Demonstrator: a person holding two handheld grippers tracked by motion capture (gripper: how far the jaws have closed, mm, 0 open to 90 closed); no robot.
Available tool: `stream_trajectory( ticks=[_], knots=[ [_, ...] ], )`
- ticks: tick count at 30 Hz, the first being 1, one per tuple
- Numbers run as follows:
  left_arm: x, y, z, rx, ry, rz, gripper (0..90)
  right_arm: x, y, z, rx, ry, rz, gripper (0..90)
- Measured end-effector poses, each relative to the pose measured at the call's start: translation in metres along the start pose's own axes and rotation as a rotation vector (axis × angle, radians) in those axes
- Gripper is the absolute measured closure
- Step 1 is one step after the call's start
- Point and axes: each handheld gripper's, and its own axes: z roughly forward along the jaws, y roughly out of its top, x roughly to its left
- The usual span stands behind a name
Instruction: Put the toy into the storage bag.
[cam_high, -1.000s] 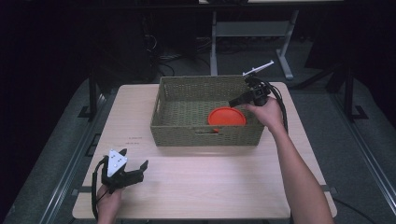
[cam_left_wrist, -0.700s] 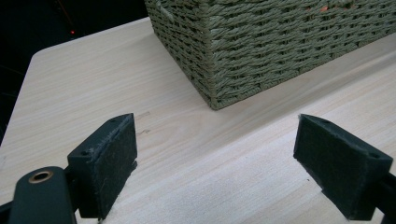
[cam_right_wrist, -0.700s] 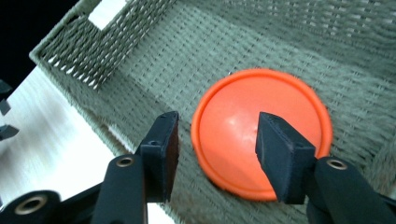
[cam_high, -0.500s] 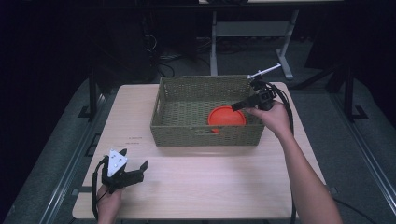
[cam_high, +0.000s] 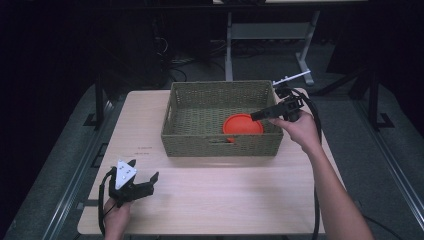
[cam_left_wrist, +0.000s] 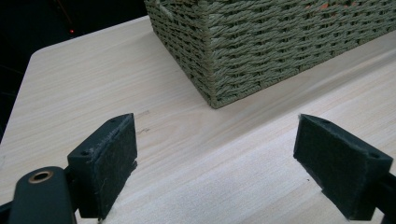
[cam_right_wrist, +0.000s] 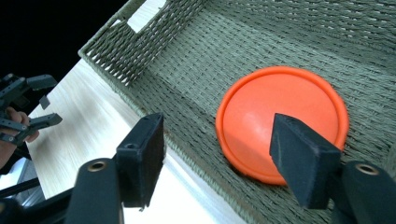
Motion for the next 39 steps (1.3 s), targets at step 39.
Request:
stream_trajectory(
  ticks=[39],
  knots=[
    [-0.001, 0.000, 0.001, 0.008, 0.002, 0.006, 12.9, 0.020, -0.060, -0.015, 0.018, 0.034, -0.064, 28.4]
  ],
)
